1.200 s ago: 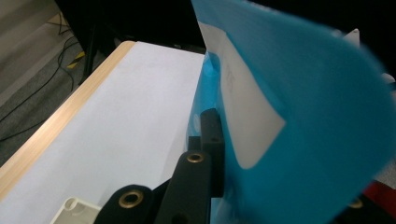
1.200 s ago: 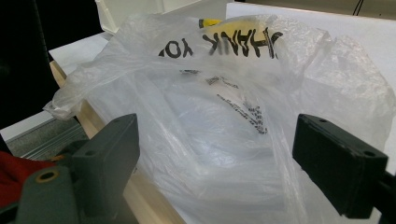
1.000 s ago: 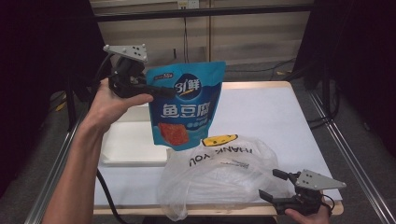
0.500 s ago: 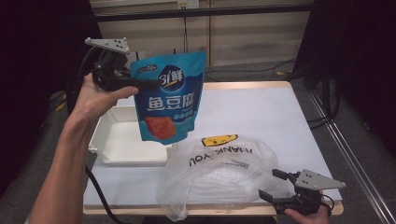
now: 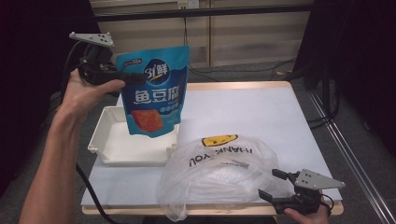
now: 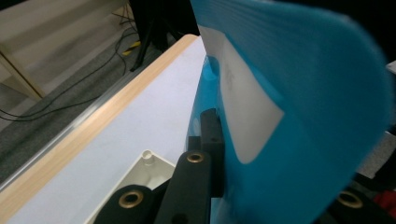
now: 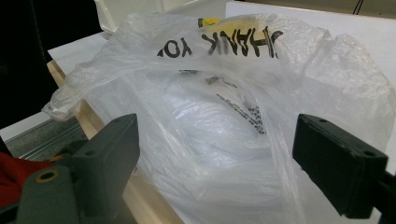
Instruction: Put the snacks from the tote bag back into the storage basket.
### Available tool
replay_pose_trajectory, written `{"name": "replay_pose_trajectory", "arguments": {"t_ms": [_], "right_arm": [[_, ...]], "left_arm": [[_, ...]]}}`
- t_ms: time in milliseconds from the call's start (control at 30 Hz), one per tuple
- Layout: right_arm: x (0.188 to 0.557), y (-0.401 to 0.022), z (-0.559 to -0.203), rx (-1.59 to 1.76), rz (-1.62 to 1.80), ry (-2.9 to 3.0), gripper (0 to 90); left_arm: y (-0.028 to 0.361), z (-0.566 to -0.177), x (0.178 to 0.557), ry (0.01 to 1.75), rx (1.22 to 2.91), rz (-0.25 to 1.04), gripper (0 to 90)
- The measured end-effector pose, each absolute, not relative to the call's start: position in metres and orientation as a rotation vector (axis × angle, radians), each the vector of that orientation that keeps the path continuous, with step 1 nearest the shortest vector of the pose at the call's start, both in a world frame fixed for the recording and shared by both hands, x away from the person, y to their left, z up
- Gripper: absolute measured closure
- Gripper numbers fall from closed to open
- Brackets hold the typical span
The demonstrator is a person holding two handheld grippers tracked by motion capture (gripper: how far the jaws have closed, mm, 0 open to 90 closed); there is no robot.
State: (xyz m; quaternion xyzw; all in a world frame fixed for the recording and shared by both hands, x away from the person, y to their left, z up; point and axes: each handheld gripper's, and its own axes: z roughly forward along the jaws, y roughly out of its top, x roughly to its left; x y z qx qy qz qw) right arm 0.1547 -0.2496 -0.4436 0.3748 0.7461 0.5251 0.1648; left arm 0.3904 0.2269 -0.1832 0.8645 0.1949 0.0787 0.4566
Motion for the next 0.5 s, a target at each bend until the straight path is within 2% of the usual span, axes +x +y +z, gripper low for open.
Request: {"name": "replay_pose_trajectory", "arguments": {"t_ms": [500], "right_arm": [[0.155, -0.249, -0.444, 1.067, 1.494, 2.129, 14.6]], "left_arm": [[0.249, -0.187, 0.412, 0.569, 2.139, 0.216, 90.0]]}}
